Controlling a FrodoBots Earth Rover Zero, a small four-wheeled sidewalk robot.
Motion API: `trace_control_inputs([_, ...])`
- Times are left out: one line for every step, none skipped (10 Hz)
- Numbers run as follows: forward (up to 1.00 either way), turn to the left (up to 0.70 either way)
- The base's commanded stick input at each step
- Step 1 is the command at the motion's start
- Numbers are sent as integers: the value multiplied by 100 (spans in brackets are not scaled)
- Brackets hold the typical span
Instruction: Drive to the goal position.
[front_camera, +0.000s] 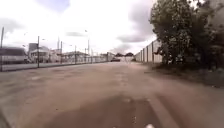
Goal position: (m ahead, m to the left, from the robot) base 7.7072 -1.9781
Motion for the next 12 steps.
trace_control_inputs([50, -1])
trace_control_inputs([50, -1])
trace_control_inputs([50, -1])
trace_control_inputs([50, -1])
trace_control_inputs([50, -1])
trace_control_inputs([50, -1])
trace_control_inputs([50, -1])
trace_control_inputs([50, -1])
trace_control_inputs([50, -1])
trace_control_inputs([50, -1])
trace_control_inputs([50, -35])
trace_control_inputs([50, -11])
